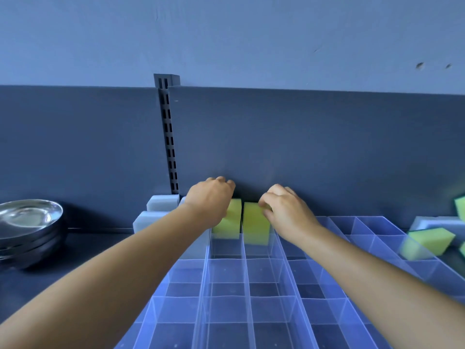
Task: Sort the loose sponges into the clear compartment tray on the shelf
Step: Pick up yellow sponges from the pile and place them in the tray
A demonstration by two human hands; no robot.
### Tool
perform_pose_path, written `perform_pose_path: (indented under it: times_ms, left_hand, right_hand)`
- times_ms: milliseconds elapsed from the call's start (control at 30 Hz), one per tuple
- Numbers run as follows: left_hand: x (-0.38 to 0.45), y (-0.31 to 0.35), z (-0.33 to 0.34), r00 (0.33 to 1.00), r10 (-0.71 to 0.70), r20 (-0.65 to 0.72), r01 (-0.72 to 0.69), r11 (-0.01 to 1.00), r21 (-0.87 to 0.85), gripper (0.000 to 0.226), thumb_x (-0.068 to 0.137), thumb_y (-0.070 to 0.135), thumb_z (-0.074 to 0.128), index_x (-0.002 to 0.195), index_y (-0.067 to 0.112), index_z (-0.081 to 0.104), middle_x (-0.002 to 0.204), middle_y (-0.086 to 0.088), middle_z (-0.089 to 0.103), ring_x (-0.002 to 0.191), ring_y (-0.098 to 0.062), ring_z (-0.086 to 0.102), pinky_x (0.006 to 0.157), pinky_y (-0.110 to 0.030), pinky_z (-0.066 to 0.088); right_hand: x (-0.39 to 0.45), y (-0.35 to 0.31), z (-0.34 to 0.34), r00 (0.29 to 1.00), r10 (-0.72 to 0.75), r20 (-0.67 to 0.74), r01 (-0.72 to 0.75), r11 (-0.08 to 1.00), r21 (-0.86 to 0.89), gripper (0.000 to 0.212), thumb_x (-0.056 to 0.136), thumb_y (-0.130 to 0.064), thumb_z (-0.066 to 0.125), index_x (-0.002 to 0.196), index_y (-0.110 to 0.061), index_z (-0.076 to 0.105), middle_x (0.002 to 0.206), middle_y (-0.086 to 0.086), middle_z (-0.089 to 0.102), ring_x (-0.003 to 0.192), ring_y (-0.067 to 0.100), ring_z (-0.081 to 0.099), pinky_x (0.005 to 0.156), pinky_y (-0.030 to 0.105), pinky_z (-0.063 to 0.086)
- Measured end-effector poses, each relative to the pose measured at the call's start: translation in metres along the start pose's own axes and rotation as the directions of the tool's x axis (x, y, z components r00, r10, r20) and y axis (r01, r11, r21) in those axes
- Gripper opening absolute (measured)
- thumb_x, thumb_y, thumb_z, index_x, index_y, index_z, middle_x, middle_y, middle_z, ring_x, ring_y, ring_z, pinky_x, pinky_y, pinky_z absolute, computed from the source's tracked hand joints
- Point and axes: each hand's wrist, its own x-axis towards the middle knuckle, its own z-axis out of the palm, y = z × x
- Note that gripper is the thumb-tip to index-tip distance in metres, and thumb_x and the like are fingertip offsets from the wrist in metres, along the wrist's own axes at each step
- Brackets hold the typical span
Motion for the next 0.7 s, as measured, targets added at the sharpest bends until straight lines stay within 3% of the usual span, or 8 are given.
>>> perform_pose_path:
  times_ms: [300,433,567,700]
  left_hand:
    - [0.000,0.001,0.000,0.992,0.010,0.127,-0.011,1.000,0.006,0.033,0.087,0.004,0.055,0.116,0.017,0.064,0.120,-0.004,0.060,0.102,-0.025,0.058,0.068,-0.030,0.041]
    - [-0.007,0.012,-0.013,0.995,0.051,0.090,-0.052,0.999,0.014,0.023,0.091,0.021,0.055,0.112,0.013,0.061,0.118,-0.004,0.058,0.099,-0.025,0.053,0.068,-0.030,0.039]
    - [-0.013,0.032,-0.025,0.992,0.123,0.001,-0.123,0.992,0.000,0.034,0.091,0.035,0.055,0.119,0.016,0.054,0.122,-0.002,0.055,0.114,-0.024,0.051,0.074,-0.030,0.036]
    - [-0.010,0.067,-0.033,0.979,0.194,-0.060,-0.196,0.980,-0.026,0.042,0.090,0.039,0.054,0.124,0.015,0.048,0.124,-0.002,0.055,0.116,-0.024,0.051,0.088,-0.031,0.040]
  right_hand:
    - [-0.005,-0.007,-0.006,0.993,-0.011,0.120,0.023,0.995,-0.097,0.028,0.095,-0.019,0.048,0.119,-0.014,0.062,0.119,0.000,0.054,0.112,0.022,0.045,0.088,0.039,0.047]
    - [-0.012,-0.011,-0.021,0.988,0.033,0.150,-0.021,0.996,-0.083,0.037,0.092,-0.030,0.054,0.126,-0.016,0.053,0.126,0.000,0.047,0.120,0.022,0.041,0.094,0.036,0.043]
    - [-0.026,-0.006,-0.042,0.987,0.068,0.144,-0.045,0.987,-0.157,0.055,0.089,-0.045,0.055,0.133,-0.015,0.043,0.137,0.001,0.043,0.127,0.023,0.037,0.104,0.035,0.034]
    - [-0.051,0.019,-0.069,0.981,0.125,0.151,-0.095,0.977,-0.193,0.069,0.089,-0.051,0.052,0.143,-0.015,0.029,0.147,0.001,0.034,0.138,0.022,0.026,0.112,0.034,0.023]
